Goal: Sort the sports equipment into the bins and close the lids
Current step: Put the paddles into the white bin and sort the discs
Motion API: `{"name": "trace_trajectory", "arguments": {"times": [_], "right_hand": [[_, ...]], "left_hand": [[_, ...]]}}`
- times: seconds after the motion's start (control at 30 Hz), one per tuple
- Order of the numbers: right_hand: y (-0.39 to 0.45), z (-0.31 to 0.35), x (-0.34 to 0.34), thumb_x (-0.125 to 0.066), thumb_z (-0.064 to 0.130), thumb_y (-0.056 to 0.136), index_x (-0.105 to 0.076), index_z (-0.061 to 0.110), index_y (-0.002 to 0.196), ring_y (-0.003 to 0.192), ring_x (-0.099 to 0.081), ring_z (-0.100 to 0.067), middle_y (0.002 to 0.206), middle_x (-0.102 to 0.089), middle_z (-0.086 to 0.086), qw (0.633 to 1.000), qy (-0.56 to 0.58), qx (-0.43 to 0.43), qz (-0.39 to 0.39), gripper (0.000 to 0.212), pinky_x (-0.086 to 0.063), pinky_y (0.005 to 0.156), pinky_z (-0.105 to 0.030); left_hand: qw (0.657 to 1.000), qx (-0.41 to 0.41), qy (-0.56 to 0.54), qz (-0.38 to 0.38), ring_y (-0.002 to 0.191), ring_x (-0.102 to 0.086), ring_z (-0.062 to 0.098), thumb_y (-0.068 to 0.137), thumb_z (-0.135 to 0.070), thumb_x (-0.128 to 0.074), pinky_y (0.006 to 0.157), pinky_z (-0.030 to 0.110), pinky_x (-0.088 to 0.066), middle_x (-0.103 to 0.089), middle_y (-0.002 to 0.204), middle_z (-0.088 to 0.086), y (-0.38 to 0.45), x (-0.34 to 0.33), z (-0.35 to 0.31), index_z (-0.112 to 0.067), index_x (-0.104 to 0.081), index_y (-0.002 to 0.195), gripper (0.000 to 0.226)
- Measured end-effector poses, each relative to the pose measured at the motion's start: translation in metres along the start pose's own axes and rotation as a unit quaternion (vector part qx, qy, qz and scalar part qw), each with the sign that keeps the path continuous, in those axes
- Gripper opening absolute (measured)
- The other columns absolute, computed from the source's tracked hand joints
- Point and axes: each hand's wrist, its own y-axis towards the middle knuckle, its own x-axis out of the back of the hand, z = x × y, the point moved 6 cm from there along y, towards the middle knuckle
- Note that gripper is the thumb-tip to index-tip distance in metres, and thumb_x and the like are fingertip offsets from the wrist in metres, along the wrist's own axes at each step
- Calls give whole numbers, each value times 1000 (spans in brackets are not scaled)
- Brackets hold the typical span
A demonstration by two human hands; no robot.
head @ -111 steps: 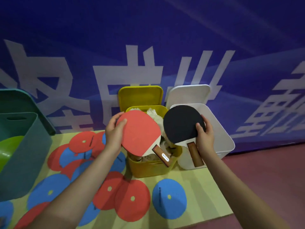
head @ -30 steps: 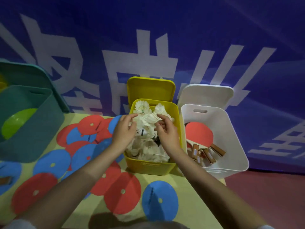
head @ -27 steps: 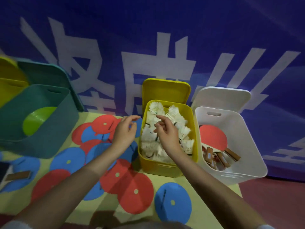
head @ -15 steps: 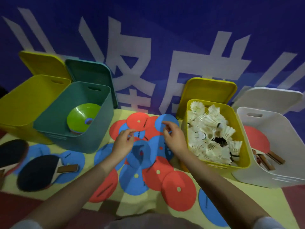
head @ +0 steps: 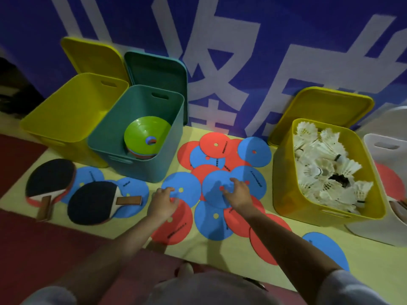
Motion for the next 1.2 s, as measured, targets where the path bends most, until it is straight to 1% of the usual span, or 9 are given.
{"name": "trace_trajectory", "arguments": {"times": [0.13,0.27,0.57,0.67,0.73,0.87,1.03,1.13,1.2], "right_hand": [[7,-17,-15,-67,47,80,-22,13,149,136,-27,-38,144,-34,-24,990,-49,-131,22,90,-24,112,-41],[9,-18,-29,-68,54,76,-8,19,152,137,-23,-37,147,-26,-20,977,-119,-169,51,103,-29,108,-45],[13,-15,-30,-75,46,73,-27,13,146,126,-38,-39,135,-42,-21,961,8,-264,-80,94,-35,104,-43],[8,-13,-31,-61,24,86,-51,6,124,112,-55,-38,122,-59,-18,967,107,-221,-68,43,-45,89,-35],[-2,-11,-29,-53,11,88,-57,4,114,104,-60,-38,112,-64,-18,972,124,-186,-68,27,-45,78,-33],[-28,-9,-26,-48,2,87,-52,6,120,100,-59,-38,110,-63,-16,978,148,-123,-80,34,-45,77,-36],[-34,0,-18,-45,0,91,-22,10,151,101,-58,-39,122,-57,-18,962,230,-116,-87,65,-46,80,-38],[-24,9,-2,-45,5,93,-28,13,149,84,-55,-25,121,-56,-16,935,327,-108,-81,60,-44,67,-30],[-16,17,14,-46,7,93,-33,14,147,92,-56,-26,123,-55,-13,914,379,-114,-93,55,-48,76,-33]], "left_hand": [[991,61,90,76,133,-30,35,82,-45,-64,102,43,-39,-34,142,14,-15,-19,37,-19,-26,148,80],[984,63,146,80,136,-23,34,81,-44,-62,101,44,-39,-25,147,12,-20,-27,47,-23,-11,151,89],[989,47,123,69,131,-27,34,73,-55,-70,95,41,-42,-30,139,13,-13,-19,64,-24,-19,148,96],[992,47,73,91,124,-44,34,74,-50,-72,91,40,-46,-33,140,15,-11,-23,68,-20,-17,149,97],[992,42,72,93,116,-53,34,77,-46,-70,86,39,-46,-39,137,15,-12,-26,67,-19,-16,149,94],[994,36,69,71,110,-57,34,84,-32,-65,84,38,-47,-50,129,13,-17,-24,62,-18,-25,145,74],[998,8,-38,44,107,-58,30,87,-6,-51,85,37,-48,-59,122,8,-18,-8,51,-19,-43,136,51],[993,-8,-111,39,116,-53,24,89,-3,-50,91,33,-44,-55,129,2,-20,18,36,-22,-48,134,49],[988,-12,-155,4,113,-51,20,89,0,-52,90,30,-41,-54,127,1,-24,43,20,-22,-51,133,49]]}}
